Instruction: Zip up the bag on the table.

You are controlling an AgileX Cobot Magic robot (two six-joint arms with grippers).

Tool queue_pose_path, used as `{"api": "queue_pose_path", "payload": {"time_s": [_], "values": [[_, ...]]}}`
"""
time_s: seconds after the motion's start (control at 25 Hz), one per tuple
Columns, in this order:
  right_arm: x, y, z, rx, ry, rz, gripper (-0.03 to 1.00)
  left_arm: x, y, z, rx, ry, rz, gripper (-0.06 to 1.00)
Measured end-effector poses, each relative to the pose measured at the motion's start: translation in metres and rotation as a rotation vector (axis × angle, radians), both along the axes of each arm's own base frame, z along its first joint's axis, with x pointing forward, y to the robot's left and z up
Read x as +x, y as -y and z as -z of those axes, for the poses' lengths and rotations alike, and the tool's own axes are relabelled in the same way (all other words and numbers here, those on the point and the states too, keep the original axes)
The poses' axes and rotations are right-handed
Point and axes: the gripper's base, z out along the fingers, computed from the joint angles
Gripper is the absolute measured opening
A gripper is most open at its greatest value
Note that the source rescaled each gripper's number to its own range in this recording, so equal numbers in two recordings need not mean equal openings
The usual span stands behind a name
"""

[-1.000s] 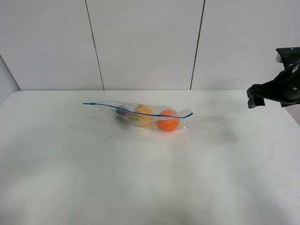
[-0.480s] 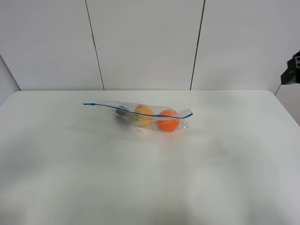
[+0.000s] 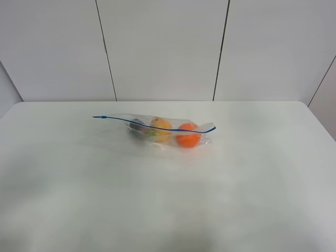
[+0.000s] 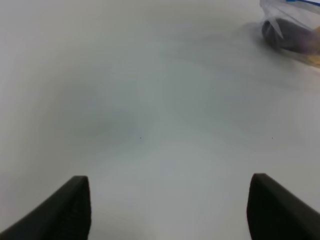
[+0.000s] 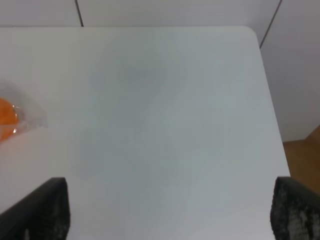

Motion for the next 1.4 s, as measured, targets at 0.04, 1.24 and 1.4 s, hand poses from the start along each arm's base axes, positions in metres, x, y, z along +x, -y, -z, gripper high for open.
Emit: {"api": "queue_pose_path", "payload": {"time_s": [0.04, 1.24, 1.4], "values": [[-0.006, 0.0, -0.001, 0.0, 0.004, 0.001, 0.99, 0.0, 0.0, 0.0, 0.0, 0.0, 0.0, 0.99], [-0.117, -0.015, 0.021, 0.105, 0.154, -0.015, 0.99, 0.0, 0.0, 0.0, -0.003, 0.0, 0.001, 0.99], [-0.116, -0.014, 0.047, 0.1, 0.103, -0.006, 0.99, 0.0, 0.0, 0.0, -0.003, 0.0, 0.001, 0.99]]}}
